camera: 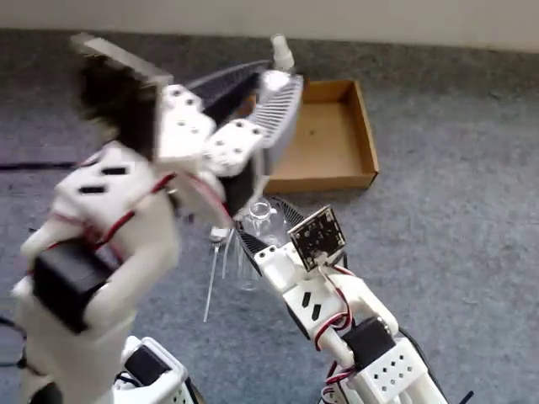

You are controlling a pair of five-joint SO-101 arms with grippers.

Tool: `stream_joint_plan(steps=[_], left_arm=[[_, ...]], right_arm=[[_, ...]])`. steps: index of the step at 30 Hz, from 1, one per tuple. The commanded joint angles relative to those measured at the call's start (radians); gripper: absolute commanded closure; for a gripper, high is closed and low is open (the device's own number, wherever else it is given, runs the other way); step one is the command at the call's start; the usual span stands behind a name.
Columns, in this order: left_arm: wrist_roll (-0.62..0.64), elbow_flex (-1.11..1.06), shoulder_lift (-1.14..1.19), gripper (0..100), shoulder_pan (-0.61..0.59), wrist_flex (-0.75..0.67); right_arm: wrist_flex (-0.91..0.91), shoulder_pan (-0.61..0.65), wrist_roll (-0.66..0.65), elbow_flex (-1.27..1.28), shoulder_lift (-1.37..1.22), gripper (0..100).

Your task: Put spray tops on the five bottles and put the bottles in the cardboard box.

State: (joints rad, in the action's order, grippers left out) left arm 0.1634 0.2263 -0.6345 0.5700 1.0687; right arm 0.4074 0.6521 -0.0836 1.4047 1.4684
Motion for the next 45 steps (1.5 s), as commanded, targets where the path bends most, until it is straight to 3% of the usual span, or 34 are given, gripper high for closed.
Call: stream_joint_plan(steps=[1, 17, 26, 45], left_arm=[[0.006, 0.002, 0.038, 99, 0.056, -0.043], [0.000, -0.004, 0.148, 99, 0.045, -0.135], [0.000, -0.005, 0.157, 99, -0.068, -0.130], [0.002, -0.048, 0.159, 99, -0.038, -0.184]], right_arm=[[-0.019, 0.005, 0.008, -0.013, 0.038, 99.5], [0.013, 0.008, 0.008, -0.013, 0.044, 99.5], [0.016, 0.008, 0.008, -0.013, 0.044, 99.5], [0.016, 0.008, 0.008, -0.013, 0.044, 99.5]])
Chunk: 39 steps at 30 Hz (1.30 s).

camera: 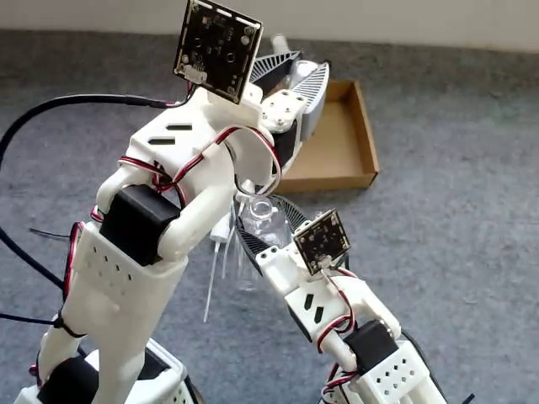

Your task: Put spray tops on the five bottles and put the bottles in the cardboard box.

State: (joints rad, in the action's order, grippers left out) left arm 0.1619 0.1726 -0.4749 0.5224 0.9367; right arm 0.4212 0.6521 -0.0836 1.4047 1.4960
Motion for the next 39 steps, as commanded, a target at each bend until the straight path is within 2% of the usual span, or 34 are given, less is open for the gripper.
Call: stream_joint_plan(steps=[1, 12, 24, 31, 39], left_arm=[[0.003, 0.013, -0.001, 99, 0.010, -0.060], [0.006, 0.001, -0.010, 99, 0.010, -0.060], [0.005, -0.142, -0.033, 99, 0.005, -0.054], [0.003, -0.090, -0.143, 99, 0.010, -0.052], [0.009, -0.031, -0.159, 99, 0.025, -0.018]], right_arm=[[0.002, 0.008, 0.008, -0.013, 0.016, 99.5], [0.002, 0.007, 0.008, -0.013, 0.016, 99.5], [0.002, 0.004, 0.008, -0.013, 0.016, 99.5], [0.002, 0.004, 0.008, -0.013, 0.012, 99.5], [0.004, 0.004, 0.008, -0.013, 0.012, 99.5]])
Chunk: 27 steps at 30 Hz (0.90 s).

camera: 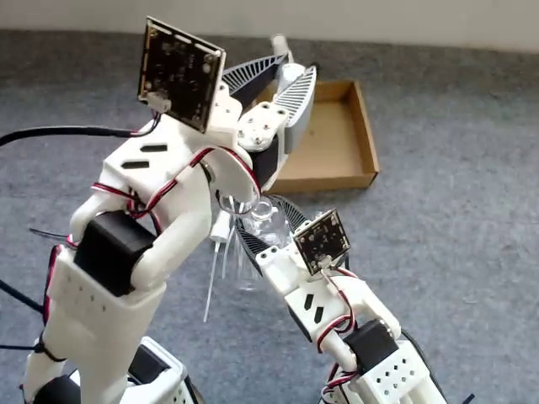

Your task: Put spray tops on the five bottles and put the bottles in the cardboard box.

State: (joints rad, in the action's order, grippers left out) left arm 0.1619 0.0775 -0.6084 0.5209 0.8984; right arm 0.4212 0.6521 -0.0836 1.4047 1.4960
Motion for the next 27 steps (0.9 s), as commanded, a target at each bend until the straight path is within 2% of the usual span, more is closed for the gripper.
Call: stream_joint_plan(steps=[1, 7, 27], left_arm=[[0.009, 0.067, -0.025, 99, 0.044, 0.020], [0.008, 0.064, -0.016, 99, 0.108, 0.014], [0.000, 0.062, -0.015, 99, 0.064, 0.011]], right_arm=[[0.004, 0.004, 0.008, -0.013, 0.012, 99.5], [0.004, 0.004, 0.008, -0.012, 0.015, 99.5], [0.004, 0.004, 0.008, -0.012, 0.015, 99.5]])
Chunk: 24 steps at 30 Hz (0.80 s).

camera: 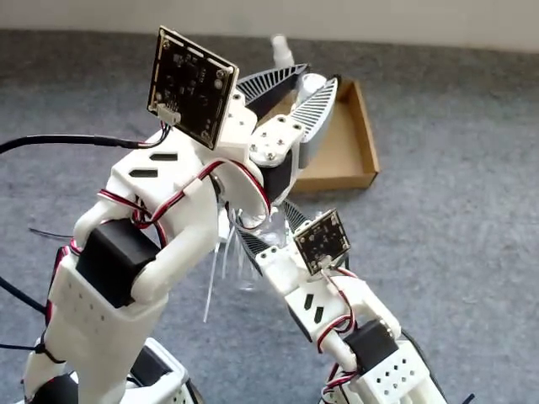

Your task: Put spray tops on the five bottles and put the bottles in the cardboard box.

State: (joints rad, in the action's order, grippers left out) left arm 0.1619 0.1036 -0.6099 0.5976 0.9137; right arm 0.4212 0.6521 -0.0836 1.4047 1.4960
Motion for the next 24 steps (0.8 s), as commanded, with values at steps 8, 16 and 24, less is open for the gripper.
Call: stream_joint_plan(steps=[8, 16, 24], left_arm=[[0.000, -0.041, -0.015, 99, -0.015, -0.087], [0.000, -0.093, -0.015, 99, -0.058, -0.129], [0.000, -0.094, -0.022, 99, -0.058, -0.127]], right_arm=[[0.004, 0.004, 0.008, -0.012, 0.016, 99.5], [0.004, 0.004, 0.008, -0.012, 0.016, 99.5], [0.004, 0.004, 0.008, -0.012, 0.016, 99.5]])
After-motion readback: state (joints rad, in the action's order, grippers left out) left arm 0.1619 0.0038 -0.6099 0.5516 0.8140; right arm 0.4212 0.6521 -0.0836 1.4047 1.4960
